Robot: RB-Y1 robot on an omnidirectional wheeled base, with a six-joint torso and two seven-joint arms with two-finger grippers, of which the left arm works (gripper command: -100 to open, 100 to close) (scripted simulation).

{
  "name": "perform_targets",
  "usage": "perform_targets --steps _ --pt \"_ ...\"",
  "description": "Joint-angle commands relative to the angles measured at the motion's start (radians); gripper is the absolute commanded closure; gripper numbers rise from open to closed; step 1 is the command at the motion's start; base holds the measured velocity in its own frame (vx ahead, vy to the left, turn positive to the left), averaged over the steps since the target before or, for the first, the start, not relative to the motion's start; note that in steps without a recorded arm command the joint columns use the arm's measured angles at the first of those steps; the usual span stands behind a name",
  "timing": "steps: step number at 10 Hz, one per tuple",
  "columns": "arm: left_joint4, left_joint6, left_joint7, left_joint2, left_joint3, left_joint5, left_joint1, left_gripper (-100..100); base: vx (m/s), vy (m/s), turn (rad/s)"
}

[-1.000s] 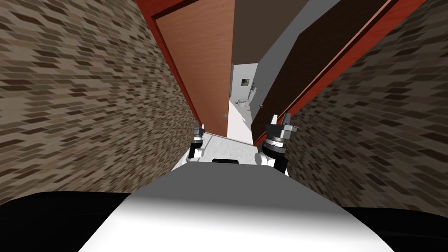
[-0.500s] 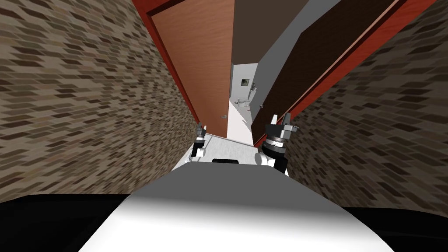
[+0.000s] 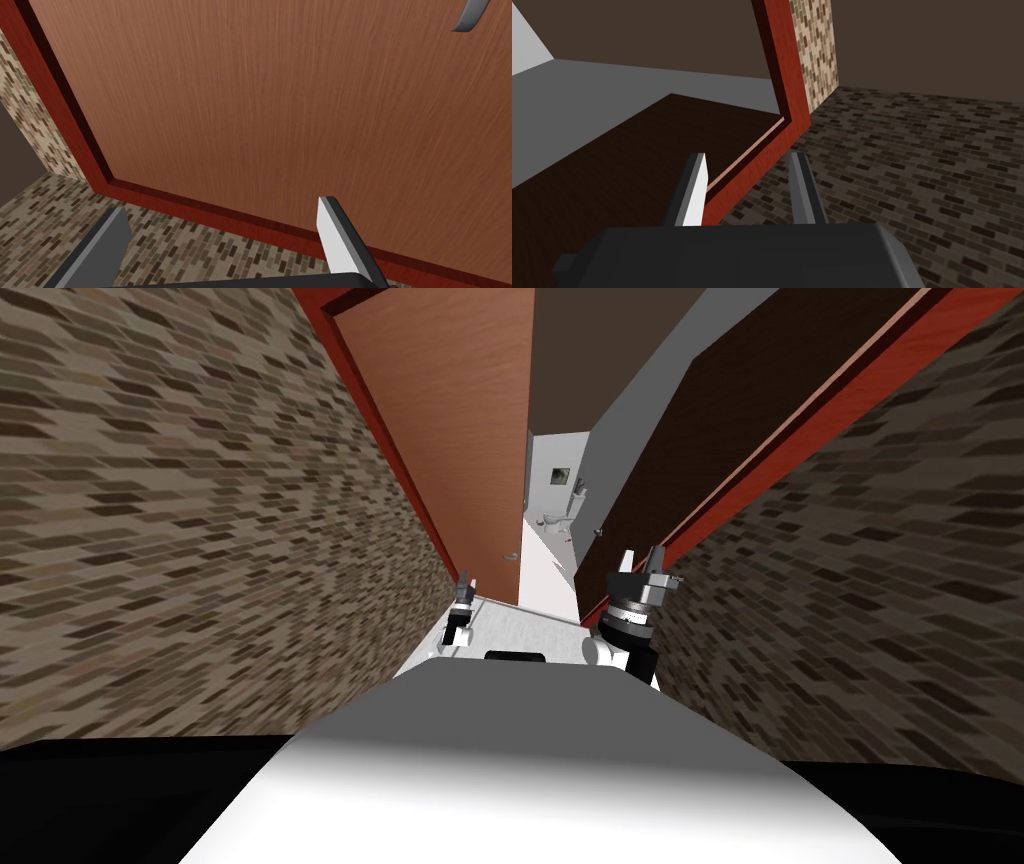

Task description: Push the door open

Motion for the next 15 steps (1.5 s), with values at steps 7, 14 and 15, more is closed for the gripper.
perform_targets --steps 7,14,15 --pt "0.195 -0.047 -0.005 -0.003 -0.02 -0.021 -0.069 -100 0.07 -0.005 -0.004" --pt "0.363 -0.084 -0.009 -0.008 -0.036 -0.04 -0.132 -100 0.067 -0.007 -0.005" --pt "0.396 -0.091 -0.009 -0.01 -0.039 -0.043 -0.144 -100 0.091 -0.001 -0.008"
